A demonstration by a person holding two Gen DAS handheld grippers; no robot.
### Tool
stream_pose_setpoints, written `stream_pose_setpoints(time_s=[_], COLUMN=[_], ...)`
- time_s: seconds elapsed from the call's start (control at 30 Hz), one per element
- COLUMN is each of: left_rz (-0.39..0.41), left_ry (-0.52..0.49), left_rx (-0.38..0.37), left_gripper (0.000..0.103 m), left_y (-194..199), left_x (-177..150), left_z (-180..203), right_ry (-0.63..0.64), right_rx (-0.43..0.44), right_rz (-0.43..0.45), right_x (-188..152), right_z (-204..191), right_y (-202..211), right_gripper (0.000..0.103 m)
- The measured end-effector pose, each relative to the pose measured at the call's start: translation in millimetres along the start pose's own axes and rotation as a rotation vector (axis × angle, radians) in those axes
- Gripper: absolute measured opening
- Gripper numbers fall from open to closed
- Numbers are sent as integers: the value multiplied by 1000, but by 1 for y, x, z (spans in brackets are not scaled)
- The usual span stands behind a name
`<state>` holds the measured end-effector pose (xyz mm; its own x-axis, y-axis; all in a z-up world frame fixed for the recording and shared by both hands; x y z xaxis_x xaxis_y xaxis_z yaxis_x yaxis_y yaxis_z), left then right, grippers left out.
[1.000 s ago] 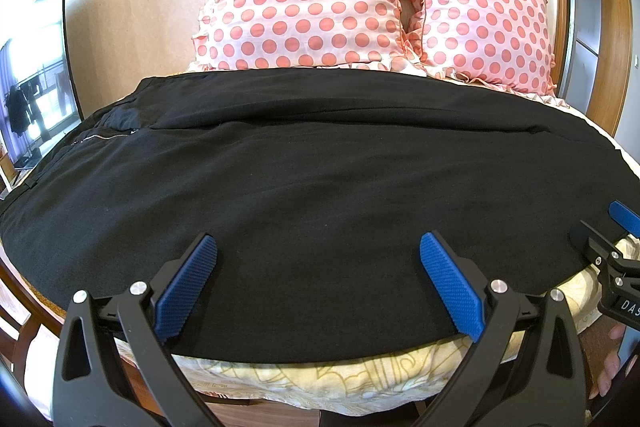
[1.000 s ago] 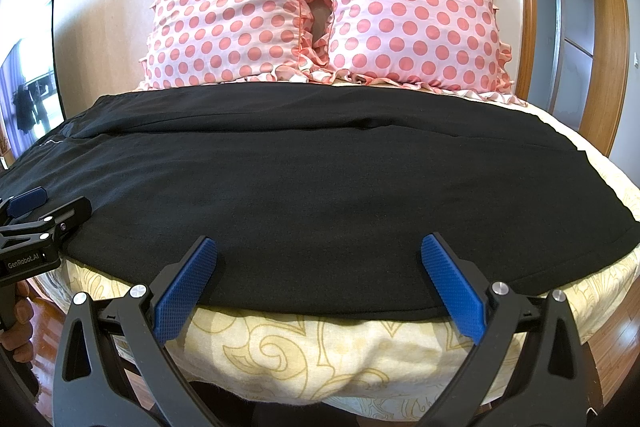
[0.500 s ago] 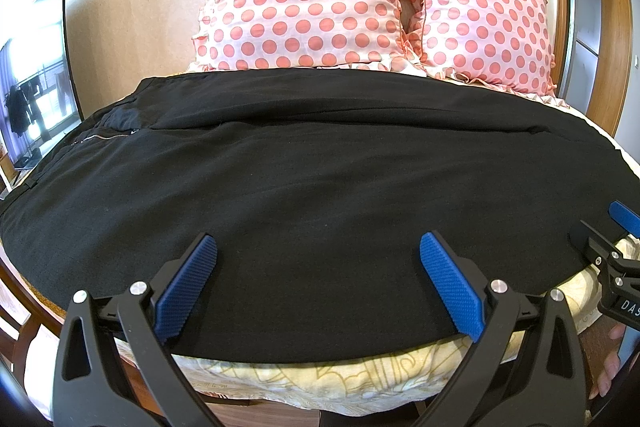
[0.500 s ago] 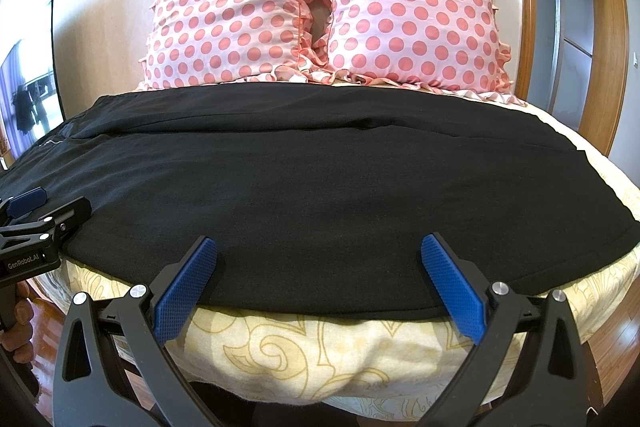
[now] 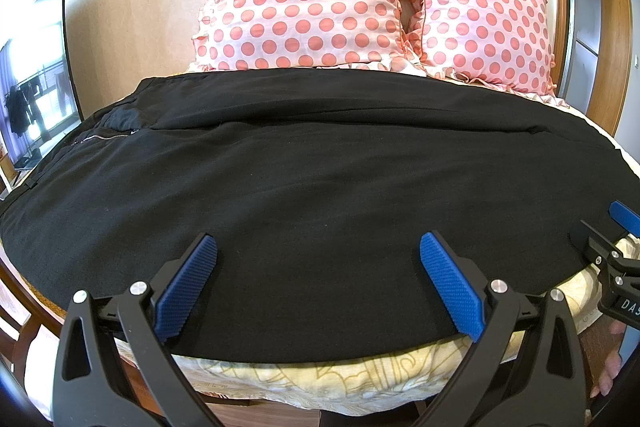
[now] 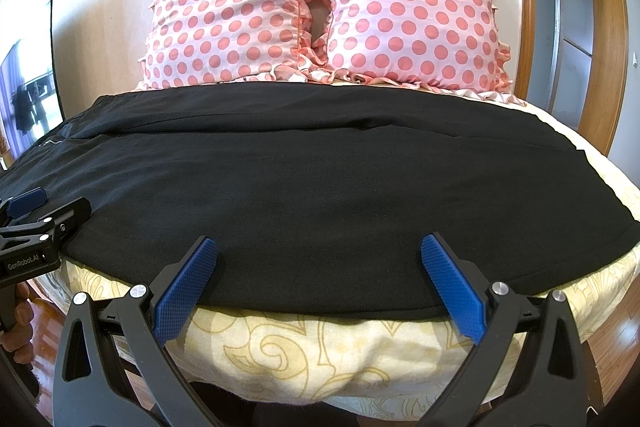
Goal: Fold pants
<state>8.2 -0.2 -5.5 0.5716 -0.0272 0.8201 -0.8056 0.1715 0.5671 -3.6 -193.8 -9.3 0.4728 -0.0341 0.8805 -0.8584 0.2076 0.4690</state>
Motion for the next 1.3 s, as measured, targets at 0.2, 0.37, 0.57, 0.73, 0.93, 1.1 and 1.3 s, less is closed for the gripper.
stream_pose_setpoints(time_s=[0.2, 0.37, 0.57, 0.73, 0.93, 1.1, 1.3], left_rz=[-42, -34, 19, 48, 37, 7, 16], left_ry=[2, 20, 51, 85, 97, 109, 139], left_rx=[-22, -62, -111, -155, -179, -192, -190], left_gripper=[101, 101, 101, 101, 101, 101, 101], left_y=[-3, 1, 8, 9, -3, -14, -8], left_x=[7, 7, 14, 24, 32, 32, 31], left_z=[0, -8, -21, -34, -41, -43, -50], right_ry=[-17, -198, -363, -546, -650, -556, -784], right_rx=[41, -114, -383, -472, -579, -636, -355], right_rz=[-34, -81, -257, -411, -515, -461, -274], right_x=[41, 122, 182, 191, 183, 178, 154], right_z=[29, 95, 185, 246, 278, 269, 290], right_y=[-11, -55, -167, -249, -306, -300, -233], right_gripper=[102, 102, 87, 61, 48, 17, 2])
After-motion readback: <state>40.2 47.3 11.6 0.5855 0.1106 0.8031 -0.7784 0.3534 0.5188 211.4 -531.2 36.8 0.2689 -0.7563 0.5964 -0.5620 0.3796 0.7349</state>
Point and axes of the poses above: each gripper's, at about its wrist camera, not at the fingertips, and y roughly against the way its jaws point, z to its right, x to its top, the point moved 1 cm from there along -y, roughly the way its jaws point, and after that the axes turned 10 degrees about -x, right-handed, at the moved point
